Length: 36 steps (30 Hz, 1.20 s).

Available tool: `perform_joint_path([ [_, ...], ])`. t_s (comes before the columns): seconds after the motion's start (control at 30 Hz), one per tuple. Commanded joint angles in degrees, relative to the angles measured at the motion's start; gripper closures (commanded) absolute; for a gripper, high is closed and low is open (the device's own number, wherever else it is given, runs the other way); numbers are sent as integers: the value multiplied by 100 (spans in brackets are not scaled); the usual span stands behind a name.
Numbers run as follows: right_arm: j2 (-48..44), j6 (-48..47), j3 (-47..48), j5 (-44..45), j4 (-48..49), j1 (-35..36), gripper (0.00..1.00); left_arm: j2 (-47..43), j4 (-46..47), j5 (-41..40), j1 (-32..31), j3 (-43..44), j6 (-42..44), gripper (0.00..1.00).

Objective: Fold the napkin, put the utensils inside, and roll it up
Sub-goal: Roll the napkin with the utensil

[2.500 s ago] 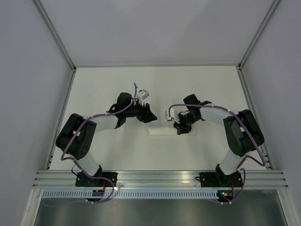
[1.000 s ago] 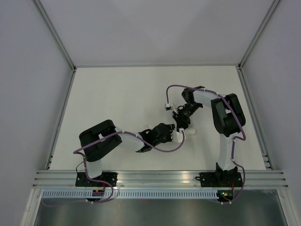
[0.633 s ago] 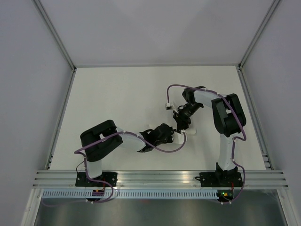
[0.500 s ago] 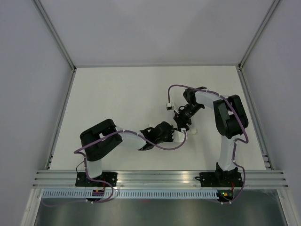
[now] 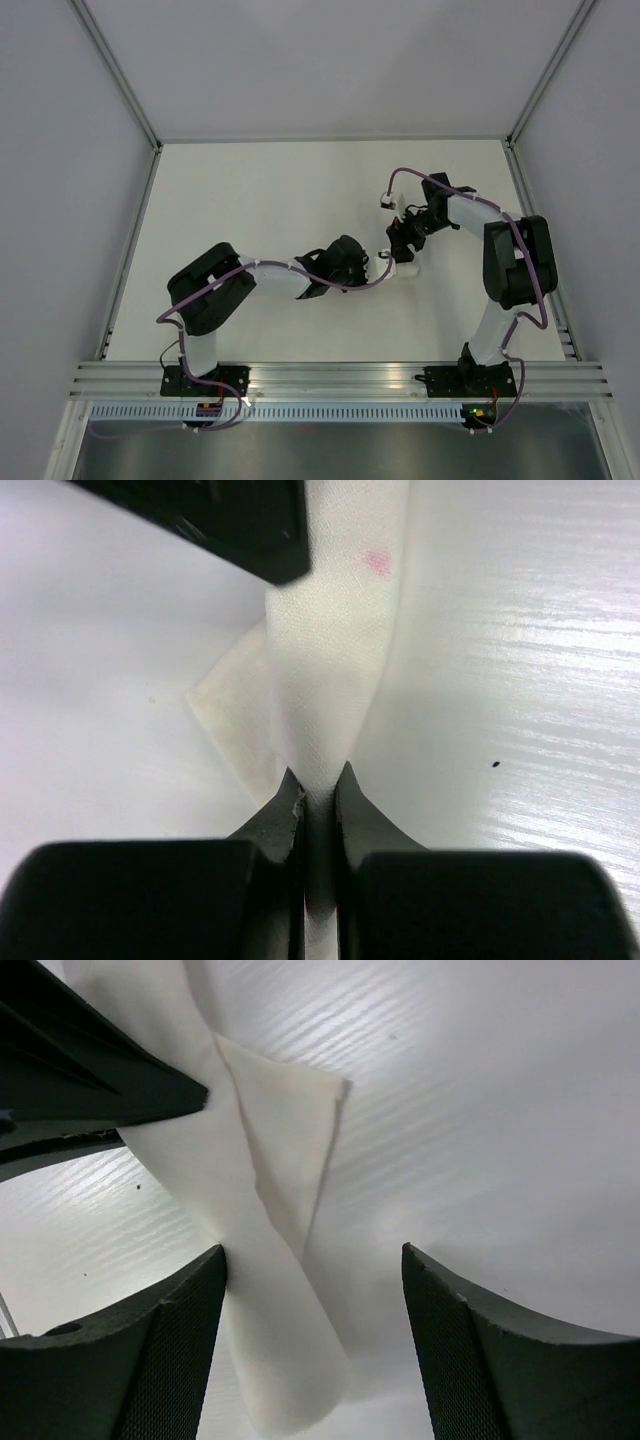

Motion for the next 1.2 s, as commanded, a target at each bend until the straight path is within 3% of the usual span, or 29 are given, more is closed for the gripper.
perform_joint_path([
  [0.0, -613, 399, -207, -325, 970, -396, 24, 424, -1270, 921, 153, 108, -589, 98],
  [0.4, -2986, -190, -2211, -660, 2202, -600, 20, 925, -2921, 2916, 874, 1207, -1002, 98],
  [0.6, -3233, -700, -2624, -345, 2079, -206, 20, 1470, -3774, 3478, 1120, 1822, -976, 98],
  [0.87, -3787, -524, -3486, 868, 3334, 920, 19, 1980, -4496, 3866, 1323, 2341, -897, 98],
  [1.17, -3366, -630, -3346, 1344, 3345, 1588, 20, 2165, -4917, 3998, 1393, 2710, -827, 98],
])
